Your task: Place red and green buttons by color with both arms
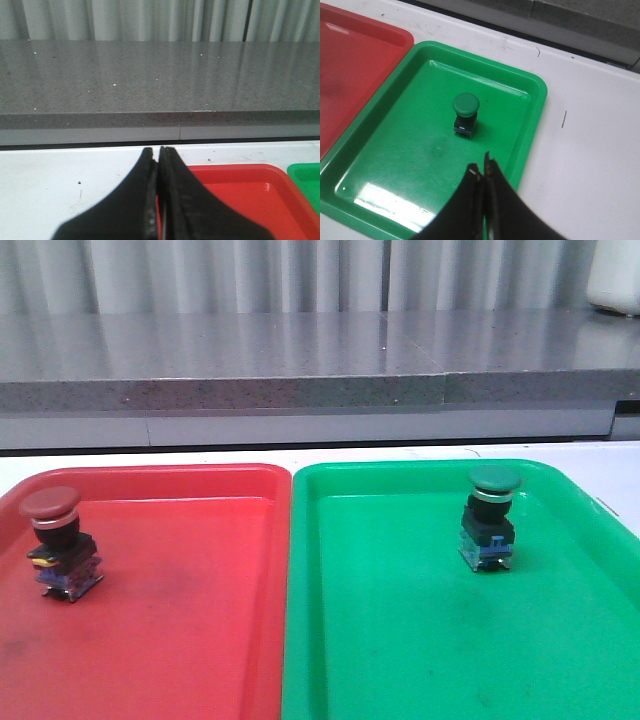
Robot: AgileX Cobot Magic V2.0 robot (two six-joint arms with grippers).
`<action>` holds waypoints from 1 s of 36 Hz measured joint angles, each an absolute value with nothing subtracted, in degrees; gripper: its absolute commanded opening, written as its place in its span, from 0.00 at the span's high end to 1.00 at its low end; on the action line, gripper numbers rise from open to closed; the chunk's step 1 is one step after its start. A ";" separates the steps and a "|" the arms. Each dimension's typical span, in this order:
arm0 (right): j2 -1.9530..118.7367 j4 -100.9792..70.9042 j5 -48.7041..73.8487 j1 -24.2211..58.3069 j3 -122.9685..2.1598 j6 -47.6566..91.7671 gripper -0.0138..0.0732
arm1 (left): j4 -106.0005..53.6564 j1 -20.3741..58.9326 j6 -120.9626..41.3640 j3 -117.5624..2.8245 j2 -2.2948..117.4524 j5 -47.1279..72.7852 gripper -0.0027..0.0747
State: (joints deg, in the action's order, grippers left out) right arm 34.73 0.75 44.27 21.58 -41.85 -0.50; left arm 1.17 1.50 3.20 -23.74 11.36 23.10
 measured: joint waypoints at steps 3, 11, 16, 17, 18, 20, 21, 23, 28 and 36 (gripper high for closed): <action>34.73 0.75 44.27 21.58 -41.85 -0.50 0.92 | 1.39 0.37 3.20 -18.77 9.12 19.75 0.99; 34.73 0.75 44.27 21.58 -41.85 -0.50 0.92 | 1.52 -0.09 3.20 -6.47 5.64 8.75 0.99; 34.73 0.75 44.27 21.58 -41.85 -0.50 0.92 | 1.52 -0.58 3.20 -1.39 0.00 5.49 0.99; 34.73 0.75 44.27 21.58 -41.85 -0.50 0.92 | 1.52 -0.82 3.20 -0.64 -0.34 5.10 0.99; 34.73 0.75 44.27 21.58 -41.85 -0.50 0.92 | 1.52 -1.09 3.20 0.07 -0.34 4.70 0.99; 34.73 0.75 44.31 21.58 -41.85 -0.50 0.92 | 1.52 -1.34 3.20 0.24 -0.34 4.80 0.99; 34.73 0.78 44.31 21.58 -41.85 -0.50 0.92 | 1.24 -1.39 3.20 0.24 -0.34 4.07 0.99; 34.73 0.78 44.31 21.58 -41.85 -0.50 0.92 | 0.50 -1.49 3.20 0.24 -0.34 3.17 0.99; 34.73 0.78 44.31 21.58 -41.85 -0.50 0.92 | 0.00 -1.49 3.20 0.24 -0.34 3.07 0.99; 34.73 0.78 44.31 21.58 -41.85 -0.50 0.92 | 0.00 -1.49 3.20 0.24 -0.34 2.33 0.99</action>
